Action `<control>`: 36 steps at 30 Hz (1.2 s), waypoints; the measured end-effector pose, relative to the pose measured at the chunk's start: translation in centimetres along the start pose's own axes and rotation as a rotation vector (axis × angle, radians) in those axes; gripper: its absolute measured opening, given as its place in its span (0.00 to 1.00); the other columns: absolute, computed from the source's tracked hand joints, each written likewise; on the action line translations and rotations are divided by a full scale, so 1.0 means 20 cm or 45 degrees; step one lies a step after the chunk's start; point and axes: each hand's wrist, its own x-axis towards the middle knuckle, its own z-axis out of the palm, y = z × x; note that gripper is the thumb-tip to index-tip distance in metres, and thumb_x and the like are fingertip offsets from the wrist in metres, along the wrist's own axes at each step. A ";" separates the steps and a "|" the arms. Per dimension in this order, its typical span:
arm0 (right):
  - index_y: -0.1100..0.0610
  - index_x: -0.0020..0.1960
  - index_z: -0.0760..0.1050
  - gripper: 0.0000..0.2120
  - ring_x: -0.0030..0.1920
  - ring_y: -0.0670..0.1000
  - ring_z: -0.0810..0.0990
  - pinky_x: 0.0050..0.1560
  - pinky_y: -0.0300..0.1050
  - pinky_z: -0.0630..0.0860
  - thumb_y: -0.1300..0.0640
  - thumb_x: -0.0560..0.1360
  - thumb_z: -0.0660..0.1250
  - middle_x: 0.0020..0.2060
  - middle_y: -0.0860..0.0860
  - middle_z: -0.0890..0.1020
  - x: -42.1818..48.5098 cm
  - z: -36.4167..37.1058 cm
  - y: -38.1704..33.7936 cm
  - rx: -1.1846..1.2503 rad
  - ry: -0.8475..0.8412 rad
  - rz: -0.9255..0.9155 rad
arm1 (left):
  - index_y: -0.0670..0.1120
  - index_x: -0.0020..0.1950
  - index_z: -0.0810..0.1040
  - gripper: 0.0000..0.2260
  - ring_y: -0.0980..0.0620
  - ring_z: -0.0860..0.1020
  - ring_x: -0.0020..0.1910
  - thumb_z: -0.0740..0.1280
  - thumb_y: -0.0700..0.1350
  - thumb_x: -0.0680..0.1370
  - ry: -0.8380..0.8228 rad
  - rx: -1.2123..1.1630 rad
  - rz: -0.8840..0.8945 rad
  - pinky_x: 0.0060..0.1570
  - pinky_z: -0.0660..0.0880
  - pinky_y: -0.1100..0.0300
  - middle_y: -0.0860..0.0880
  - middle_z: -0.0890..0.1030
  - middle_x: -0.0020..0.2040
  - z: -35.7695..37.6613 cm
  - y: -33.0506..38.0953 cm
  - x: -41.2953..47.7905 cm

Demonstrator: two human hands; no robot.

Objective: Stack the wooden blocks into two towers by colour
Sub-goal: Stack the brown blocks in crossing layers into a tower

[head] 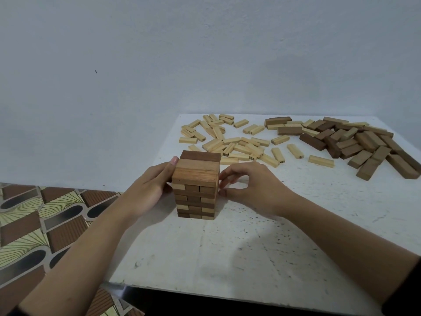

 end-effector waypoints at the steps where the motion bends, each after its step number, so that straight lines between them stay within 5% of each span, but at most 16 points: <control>1: 0.46 0.55 0.83 0.12 0.50 0.36 0.80 0.55 0.36 0.74 0.53 0.73 0.77 0.45 0.37 0.85 0.00 0.00 0.00 -0.003 -0.002 -0.005 | 0.58 0.62 0.81 0.24 0.51 0.79 0.62 0.52 0.66 0.81 -0.003 -0.005 -0.005 0.73 0.66 0.47 0.55 0.84 0.58 0.00 0.01 -0.01; 5: 0.47 0.56 0.83 0.12 0.50 0.34 0.80 0.52 0.30 0.70 0.51 0.73 0.77 0.45 0.37 0.85 -0.01 0.00 0.00 -0.008 0.000 -0.012 | 0.57 0.63 0.82 0.27 0.47 0.79 0.63 0.53 0.70 0.80 -0.036 -0.022 0.027 0.73 0.66 0.45 0.54 0.84 0.59 -0.01 0.00 0.00; 11: 0.50 0.55 0.83 0.09 0.49 0.36 0.81 0.48 0.24 0.72 0.57 0.76 0.74 0.45 0.40 0.85 -0.01 -0.03 0.00 0.045 0.040 0.022 | 0.54 0.61 0.82 0.20 0.57 0.80 0.56 0.52 0.57 0.86 0.033 -0.006 0.102 0.55 0.73 0.66 0.55 0.85 0.55 -0.01 0.02 -0.01; 16: 0.50 0.49 0.83 0.05 0.47 0.42 0.82 0.49 0.33 0.77 0.58 0.79 0.69 0.42 0.43 0.85 -0.02 -0.07 -0.05 0.212 0.234 0.058 | 0.47 0.56 0.82 0.14 0.49 0.81 0.50 0.58 0.49 0.86 0.164 -0.096 0.256 0.51 0.74 0.51 0.44 0.82 0.48 -0.04 0.07 0.02; 21: 0.55 0.46 0.81 0.07 0.43 0.49 0.83 0.47 0.36 0.77 0.57 0.81 0.67 0.38 0.49 0.85 -0.05 -0.15 -0.15 0.412 0.442 -0.032 | 0.44 0.51 0.80 0.10 0.51 0.80 0.46 0.60 0.44 0.85 0.306 -0.185 0.404 0.47 0.74 0.54 0.48 0.78 0.42 -0.07 0.24 0.04; 36: 0.59 0.46 0.81 0.06 0.40 0.50 0.82 0.43 0.38 0.76 0.59 0.81 0.67 0.37 0.52 0.84 -0.26 -0.52 -0.20 0.437 0.754 -0.165 | 0.56 0.51 0.80 0.01 0.56 0.80 0.54 0.69 0.50 0.80 0.076 0.110 0.928 0.53 0.77 0.56 0.56 0.82 0.47 0.27 0.79 -0.15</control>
